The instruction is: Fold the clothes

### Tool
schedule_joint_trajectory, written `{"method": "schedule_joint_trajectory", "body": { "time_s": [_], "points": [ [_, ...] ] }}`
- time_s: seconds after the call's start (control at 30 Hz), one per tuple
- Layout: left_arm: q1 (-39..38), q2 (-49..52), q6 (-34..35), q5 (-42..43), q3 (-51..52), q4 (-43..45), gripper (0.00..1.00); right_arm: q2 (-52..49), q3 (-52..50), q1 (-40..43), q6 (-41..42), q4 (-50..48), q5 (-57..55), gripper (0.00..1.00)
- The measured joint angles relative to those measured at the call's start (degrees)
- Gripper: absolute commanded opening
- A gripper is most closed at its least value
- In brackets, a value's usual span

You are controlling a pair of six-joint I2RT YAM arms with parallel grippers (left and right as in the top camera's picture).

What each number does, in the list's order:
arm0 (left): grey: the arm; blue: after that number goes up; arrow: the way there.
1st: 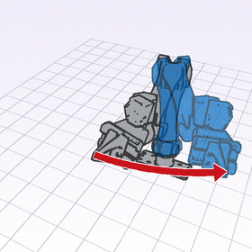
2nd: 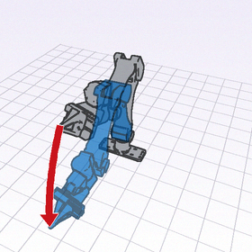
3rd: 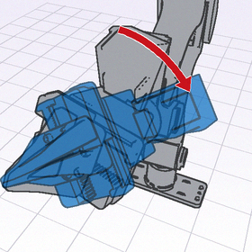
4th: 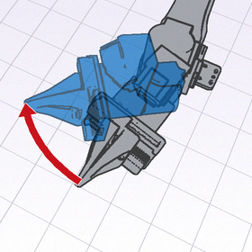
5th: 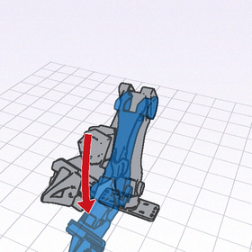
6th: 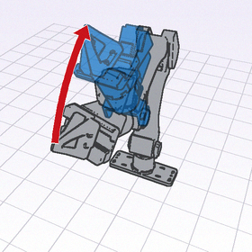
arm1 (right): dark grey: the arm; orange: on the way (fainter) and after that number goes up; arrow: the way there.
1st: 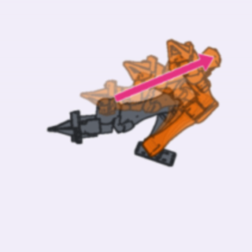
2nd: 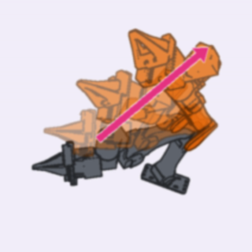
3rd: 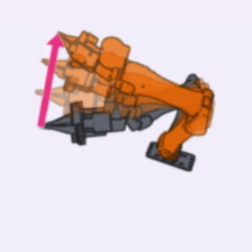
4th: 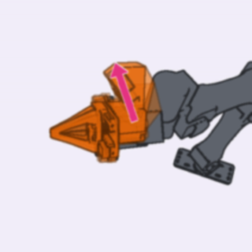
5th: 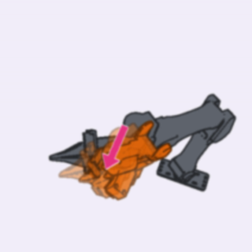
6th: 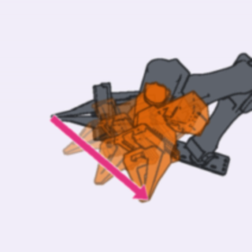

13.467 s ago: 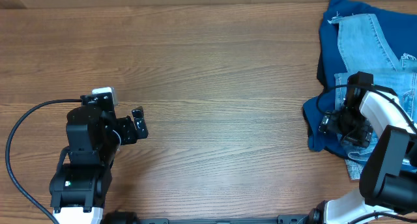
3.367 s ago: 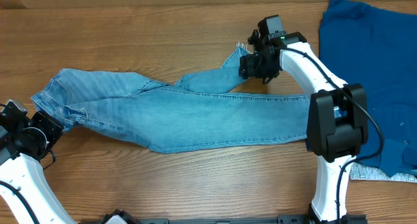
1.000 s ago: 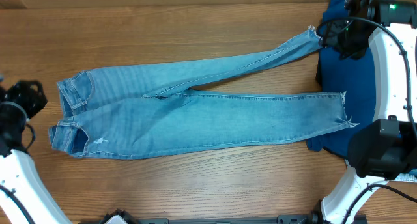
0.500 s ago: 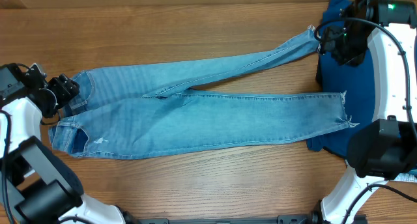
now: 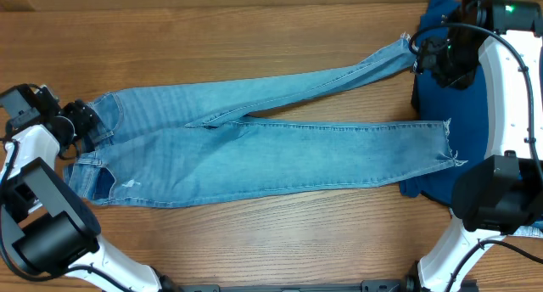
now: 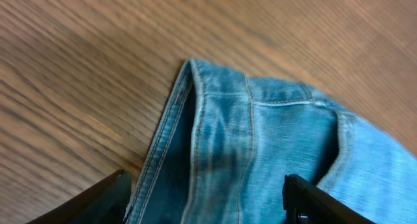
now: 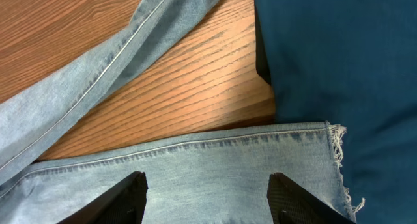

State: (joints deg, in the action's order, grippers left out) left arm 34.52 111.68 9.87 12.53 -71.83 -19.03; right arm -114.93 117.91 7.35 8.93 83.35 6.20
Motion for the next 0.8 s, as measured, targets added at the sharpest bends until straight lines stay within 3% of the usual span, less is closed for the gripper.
{"method": "schedule_joint_trajectory", "body": {
  "time_s": [0.23,0.3,0.37,0.4,0.6,0.8],
  "points": [
    [0.0,5.3,0.0,8.6,0.0,7.0,0.71,0.0,0.0,0.0,0.0,0.3,0.0,0.61],
    [0.0,5.7,0.1,12.1,0.0,9.0,0.54,0.0,0.0,0.0,0.0,0.3,0.0,0.56],
    [0.0,5.8,0.7,14.1,0.0,10.4,0.14,0.0,0.0,0.0,0.0,0.3,0.0,0.53],
    [0.0,5.8,0.9,15.0,0.0,11.0,0.04,0.0,0.0,0.0,-0.1,0.4,0.0,0.52],
    [0.0,5.9,3.2,20.2,-1.2,12.6,0.04,0.0,0.0,0.0,-0.2,0.4,0.0,0.52],
    [0.0,6.6,7.0,23.6,-14.4,12.0,0.04,0.0,0.0,0.0,-0.2,0.4,0.0,0.52]
  ]
}}
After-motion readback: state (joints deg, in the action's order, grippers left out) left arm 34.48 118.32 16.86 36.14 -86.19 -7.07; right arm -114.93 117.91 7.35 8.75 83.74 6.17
